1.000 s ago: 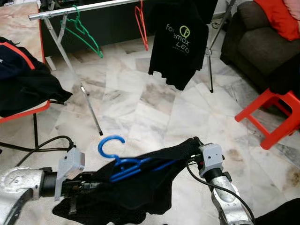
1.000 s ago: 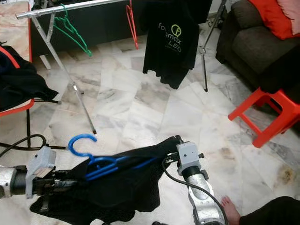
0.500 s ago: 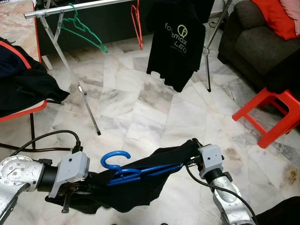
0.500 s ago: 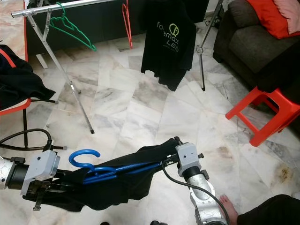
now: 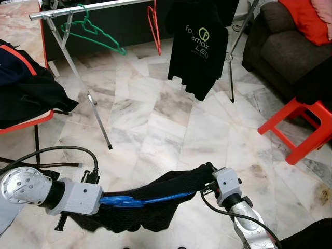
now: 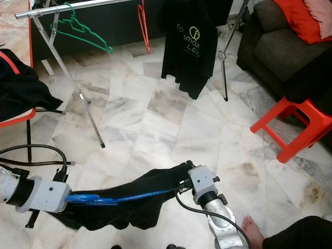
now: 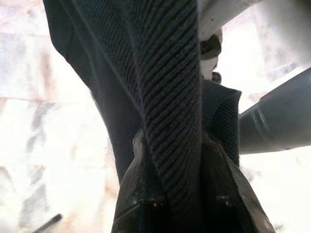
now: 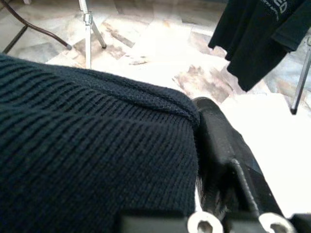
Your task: Hang hanger
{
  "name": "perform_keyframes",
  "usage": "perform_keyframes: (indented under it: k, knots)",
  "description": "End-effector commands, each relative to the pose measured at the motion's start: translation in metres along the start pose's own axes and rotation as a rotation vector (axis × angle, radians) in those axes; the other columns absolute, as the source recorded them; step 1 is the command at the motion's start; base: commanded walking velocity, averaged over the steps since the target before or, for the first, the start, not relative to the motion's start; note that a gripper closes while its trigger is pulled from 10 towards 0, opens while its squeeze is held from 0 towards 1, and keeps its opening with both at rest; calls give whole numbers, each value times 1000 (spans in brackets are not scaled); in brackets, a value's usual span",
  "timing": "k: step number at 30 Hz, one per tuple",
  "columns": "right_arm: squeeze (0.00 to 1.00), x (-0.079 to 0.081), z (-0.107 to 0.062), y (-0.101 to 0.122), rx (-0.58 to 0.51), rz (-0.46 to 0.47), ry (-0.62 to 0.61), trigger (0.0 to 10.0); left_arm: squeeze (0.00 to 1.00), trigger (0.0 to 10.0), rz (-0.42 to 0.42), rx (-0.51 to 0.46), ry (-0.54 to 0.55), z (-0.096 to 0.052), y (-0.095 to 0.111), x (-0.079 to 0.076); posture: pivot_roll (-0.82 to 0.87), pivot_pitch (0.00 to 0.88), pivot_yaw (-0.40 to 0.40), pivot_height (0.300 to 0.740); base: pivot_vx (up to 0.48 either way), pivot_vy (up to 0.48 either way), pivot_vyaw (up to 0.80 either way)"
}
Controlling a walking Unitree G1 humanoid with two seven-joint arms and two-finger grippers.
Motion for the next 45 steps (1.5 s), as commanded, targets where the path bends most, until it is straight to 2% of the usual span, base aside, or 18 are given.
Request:
perform_keyframes:
  k: [1, 5, 6, 9, 10, 18, 22, 27, 28, 30, 32, 33, 34, 35, 36, 37, 41, 45]
  knots:
    - [0, -77, -19, 9, -32, 62, -302, 0, 0, 10000, -46, 126, -149, 6, -24, -30, 11, 248, -69, 740, 0, 0, 0]
    - [0, -74, -18, 10, -40, 68, -291, 0, 0, 10000, -29, 219, -63, 11, -38, -17, 11, 248, -68, 740, 0, 0, 0]
    - [0, -72, -17, 10, -43, 73, -285, 0, 0, 10000, -25, 287, 17, 13, -50, -7, 9, 248, -68, 740, 0, 0, 0]
    - [0, -69, -17, 9, -43, 75, -277, 0, 0, 10000, -3, 267, 123, 15, -52, 6, 8, 248, -68, 740, 0, 0, 0]
    - [0, -68, -17, 8, -41, 77, -273, 0, 0, 10000, 9, 202, 146, 16, -46, 9, 7, 247, -68, 740, 0, 0, 0]
    - [0, -70, -20, 5, -24, 72, -265, 0, 0, 10000, 12, 28, 100, 8, -27, 2, 7, 248, -72, 740, 0, 0, 0]
    - [0, -70, -20, 2, -9, 68, -256, 0, 0, 10000, 117, 85, 3, 10, -29, -2, 11, 247, -75, 740, 0, 0, 0]
    - [0, -63, -16, 2, 0, 66, -235, 0, 0, 10000, 208, 57, -23, 22, -18, -1, 6, 246, -78, 740, 0, 0, 0]
    - [0, -60, -14, 1, 10, 64, -221, 1020, 0, 10000, 219, 34, -22, 27, -13, -1, 6, 246, -78, 740, 0, 0, 0]
    - [0, -50, -11, -6, 50, 63, -166, 10000, 0, 10000, 208, -30, -26, 40, -3, -4, 13, 245, -73, 740, 0, 0, 0]
    - [0, -45, -10, -8, 60, 89, -138, 10000, 0, 10000, 206, -41, -37, 44, -1, -7, 13, 245, -73, 740, 0, 0, 0]
    - [447, -42, -9, -9, 63, 110, -121, 10000, 0, 10000, 214, -43, -44, 47, -1, -9, 5, 244, -73, 740, 0, 0, 0]
    - [447, -40, -9, -9, 66, 124, -112, 10000, 0, 10000, 219, -43, -47, 48, 0, -10, 5, 243, -73, 740, 0, 0, 0]
    - [1000, -31, -8, -13, 95, 181, -46, 10000, 0, 10000, 223, -53, -48, 51, 1, -12, 5, 241, -72, 740, 0, 0, 0]
    - [1000, -8, -11, -23, 173, 252, 123, 10000, 0, 10000, 226, -63, -51, 55, 3, -14, 3, 241, -71, 740, 0, 0, 0]
    - [1000, 0, -13, -27, 200, 267, 180, 10000, 0, 10000, 227, -65, -53, 56, 3, -15, 1, 239, -71, 740, 0, 0, 0]
    - [1000, 13, -26, -50, 369, 303, 301, 10000, 0, 10000, 230, -73, -58, 59, 5, -16, 2, 234, -73, 740, 0, 0, 0]
    - [1000, 23, -32, -49, 379, 327, 411, 10000, 0, 10000, 228, -87, -45, 62, 9, -15, 3, 233, -74, 740, 0, 0, 0]
Point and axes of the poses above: a point about 5 cm out from each wrist's last joint towards the gripper, its own z axis pointing out of the wrist towards the gripper, its own y axis along the axis of the wrist's last joint, x = y × z, the point moved 4 cm from there along z, pointing out of the wrist towards the gripper, and after that the axes turned 10 degrees about z, right-handed, at the moved point
